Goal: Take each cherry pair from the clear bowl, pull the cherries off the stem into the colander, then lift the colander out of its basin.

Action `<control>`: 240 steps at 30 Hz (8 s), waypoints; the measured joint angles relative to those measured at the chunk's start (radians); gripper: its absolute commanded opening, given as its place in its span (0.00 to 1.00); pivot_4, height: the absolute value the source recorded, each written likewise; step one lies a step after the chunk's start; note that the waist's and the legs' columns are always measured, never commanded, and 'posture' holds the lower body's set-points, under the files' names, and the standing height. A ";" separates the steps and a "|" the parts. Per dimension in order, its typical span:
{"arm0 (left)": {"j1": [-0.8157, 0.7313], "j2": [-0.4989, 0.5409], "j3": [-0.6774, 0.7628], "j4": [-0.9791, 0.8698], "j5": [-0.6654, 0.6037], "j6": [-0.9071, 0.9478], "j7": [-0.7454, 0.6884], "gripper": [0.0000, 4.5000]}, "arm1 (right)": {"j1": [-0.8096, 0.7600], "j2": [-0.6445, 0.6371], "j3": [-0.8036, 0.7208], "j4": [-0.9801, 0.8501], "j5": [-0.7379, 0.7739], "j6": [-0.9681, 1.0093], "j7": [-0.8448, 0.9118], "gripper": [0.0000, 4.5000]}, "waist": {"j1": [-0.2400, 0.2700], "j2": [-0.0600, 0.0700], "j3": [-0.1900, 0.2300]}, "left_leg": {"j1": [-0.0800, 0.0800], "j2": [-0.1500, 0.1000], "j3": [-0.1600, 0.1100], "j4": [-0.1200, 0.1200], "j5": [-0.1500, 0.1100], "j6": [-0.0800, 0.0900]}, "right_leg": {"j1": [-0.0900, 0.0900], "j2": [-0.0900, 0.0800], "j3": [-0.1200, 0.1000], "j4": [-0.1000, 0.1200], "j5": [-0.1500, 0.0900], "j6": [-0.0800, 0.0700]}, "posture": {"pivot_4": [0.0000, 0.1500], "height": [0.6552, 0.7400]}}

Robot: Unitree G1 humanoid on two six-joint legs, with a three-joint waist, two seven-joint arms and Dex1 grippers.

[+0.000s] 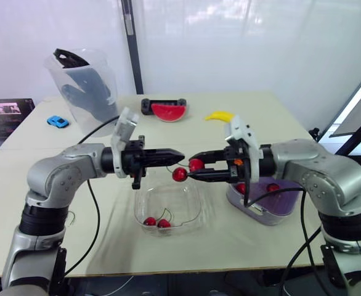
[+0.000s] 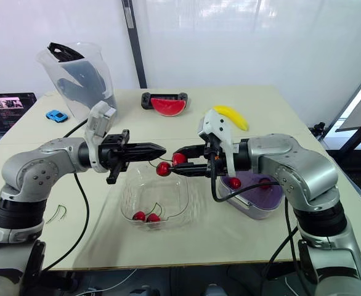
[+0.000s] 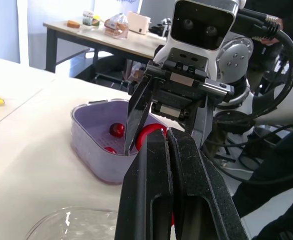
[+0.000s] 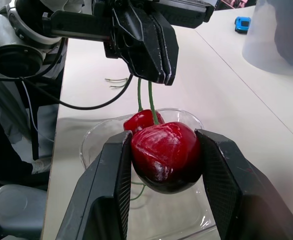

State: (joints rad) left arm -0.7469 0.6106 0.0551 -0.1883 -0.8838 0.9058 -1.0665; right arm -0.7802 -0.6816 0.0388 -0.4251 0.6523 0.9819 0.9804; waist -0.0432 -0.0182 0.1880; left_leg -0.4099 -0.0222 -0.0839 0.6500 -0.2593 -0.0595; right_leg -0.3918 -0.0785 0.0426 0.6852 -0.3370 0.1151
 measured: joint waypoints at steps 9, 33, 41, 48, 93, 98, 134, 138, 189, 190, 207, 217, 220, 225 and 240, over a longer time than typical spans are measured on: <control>0.000 -0.001 0.000 0.001 0.001 -0.001 0.000 0.00 | 0.010 -0.002 0.011 0.001 0.000 -0.024 -0.011 0.21 | 0.001 0.000 0.000 | 0.000 0.000 0.000 0.000 0.000 0.000 | 0.000 0.000 0.000 0.000 0.000 0.000 | 1.00 1.00; -0.009 -0.003 -0.007 0.031 0.024 -0.029 -0.003 0.00 | 0.171 -0.291 -0.064 0.193 -0.076 -0.184 0.079 0.21 | 0.002 0.000 0.000 | 0.000 0.000 0.001 0.000 0.000 0.000 | 0.001 0.000 0.000 -0.001 0.000 0.000 | 1.00 1.00; -0.009 -0.016 -0.007 0.031 0.025 -0.051 0.007 0.00 | 0.193 -0.412 0.058 0.386 -0.316 -0.308 0.103 0.21 | 0.001 0.000 0.000 | 0.000 0.000 0.001 0.000 0.000 0.001 | 0.000 0.000 0.000 -0.001 0.000 0.000 | 1.00 1.00; -0.009 -0.021 -0.006 0.031 0.027 -0.063 0.019 0.00 | 0.203 -0.384 0.062 0.412 -0.337 -0.324 0.107 0.84 | 0.003 0.000 0.000 | 0.000 0.000 0.001 0.000 0.000 0.000 | 0.001 0.000 0.001 -0.001 0.000 0.000 | 1.00 1.00; -0.013 -0.061 -0.005 0.040 0.047 -0.090 0.045 0.00 | 0.018 0.112 0.142 -0.019 -0.049 -0.006 -0.243 0.58 | 0.001 0.000 0.000 | -0.001 0.000 0.000 0.001 0.000 0.000 | 0.000 -0.001 0.000 -0.001 0.000 0.000 | 1.00 1.00; -0.013 -0.061 -0.005 0.040 0.047 -0.090 0.045 0.00 | 0.020 0.112 0.140 -0.015 -0.051 -0.010 -0.247 0.30 | 0.001 0.000 0.000 | -0.001 0.000 0.000 0.001 0.000 0.000 | 0.000 -0.001 0.000 -0.001 0.000 0.000 | 1.00 1.00; -0.014 -0.064 -0.022 0.049 0.065 -0.092 0.044 0.00 | 0.156 -0.035 0.080 -0.018 -0.056 -0.003 -0.204 0.30 | 0.003 0.000 0.000 | 0.000 0.000 0.000 0.001 0.000 0.001 | 0.001 0.000 0.000 -0.001 0.000 0.000 | 1.00 1.00; -0.013 -0.060 -0.019 0.050 0.065 -0.093 0.044 0.00 | 0.139 -0.192 -0.002 0.044 -0.062 -0.037 -0.129 0.30 | 0.008 0.000 0.000 | 0.000 -0.001 0.000 0.001 -0.001 0.001 | 0.001 -0.001 0.000 -0.001 0.000 0.000 | 1.00 1.00; 0.716 0.264 0.335 0.294 0.270 -0.327 -0.001 0.00 | -0.160 -0.092 0.138 0.088 0.018 -0.053 0.112 1.00 | 0.003 0.002 0.001 | 0.000 0.001 0.002 -0.002 -0.001 0.002 | -0.002 -0.002 0.000 -0.001 0.000 0.000 | 1.00 1.00; 0.722 0.267 0.335 0.307 0.279 -0.330 -0.001 0.00 | -0.160 -0.091 0.154 0.077 0.017 -0.053 0.119 1.00 | 0.002 0.002 0.001 | 0.000 0.001 0.002 -0.002 -0.001 0.002 | -0.002 -0.002 0.000 -0.001 0.000 0.000 | 1.00 1.00; 0.726 0.308 0.406 0.349 0.287 -0.337 -0.012 0.99 | -0.149 -0.057 0.172 0.064 -0.013 -0.061 0.113 1.00 | 0.002 0.001 0.001 | 0.000 0.001 0.002 -0.002 -0.001 0.002 | -0.002 -0.003 0.000 -0.001 0.000 0.000 | 1.00 1.00; 0.580 0.431 0.372 0.220 0.244 -0.278 -0.112 0.99 | -0.107 -0.112 0.119 0.029 0.027 -0.021 0.098 1.00 | 0.004 0.001 0.001 | 0.000 0.001 0.002 -0.002 -0.001 0.002 | -0.001 -0.003 0.000 -0.002 0.000 0.000 | 1.00 1.00; 0.474 0.458 0.292 0.110 0.207 -0.247 -0.171 0.99 | -0.106 -0.136 0.132 0.016 0.012 -0.018 0.103 1.00 | 0.004 0.001 0.001 | 0.000 0.001 0.002 -0.002 -0.001 0.002 | -0.001 -0.002 0.000 -0.002 0.000 0.000 | 1.00 1.00; 0.354 0.448 0.201 0.014 0.174 -0.218 -0.183 0.99 | -0.104 -0.146 0.234 0.017 -0.095 -0.056 0.088 1.00 | -0.009 0.002 0.001 | 0.000 0.001 0.003 -0.003 -0.001 0.002 | -0.003 0.000 0.001 0.000 0.000 0.000 | 1.00 1.00; 0.469 0.410 0.168 -0.094 0.186 -0.257 -0.153 0.99 | -0.253 0.210 0.606 0.188 -0.329 -0.007 -0.012 1.00 | -0.017 0.002 0.001 | -0.001 0.000 0.002 -0.001 -0.001 0.002 | -0.003 -0.001 0.001 0.001 0.000 0.000 | 1.00 1.00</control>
State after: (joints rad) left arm -0.2775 1.0204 0.2236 -0.2827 -0.6980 0.6485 -1.2193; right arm -1.0335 -0.4711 0.6446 -0.2369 0.3233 0.9752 0.9689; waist -0.0599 -0.0166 0.1890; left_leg -0.4107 -0.0219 -0.0822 0.6492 -0.2602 -0.0579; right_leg -0.3947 -0.0798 0.0432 0.6860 -0.3370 0.1151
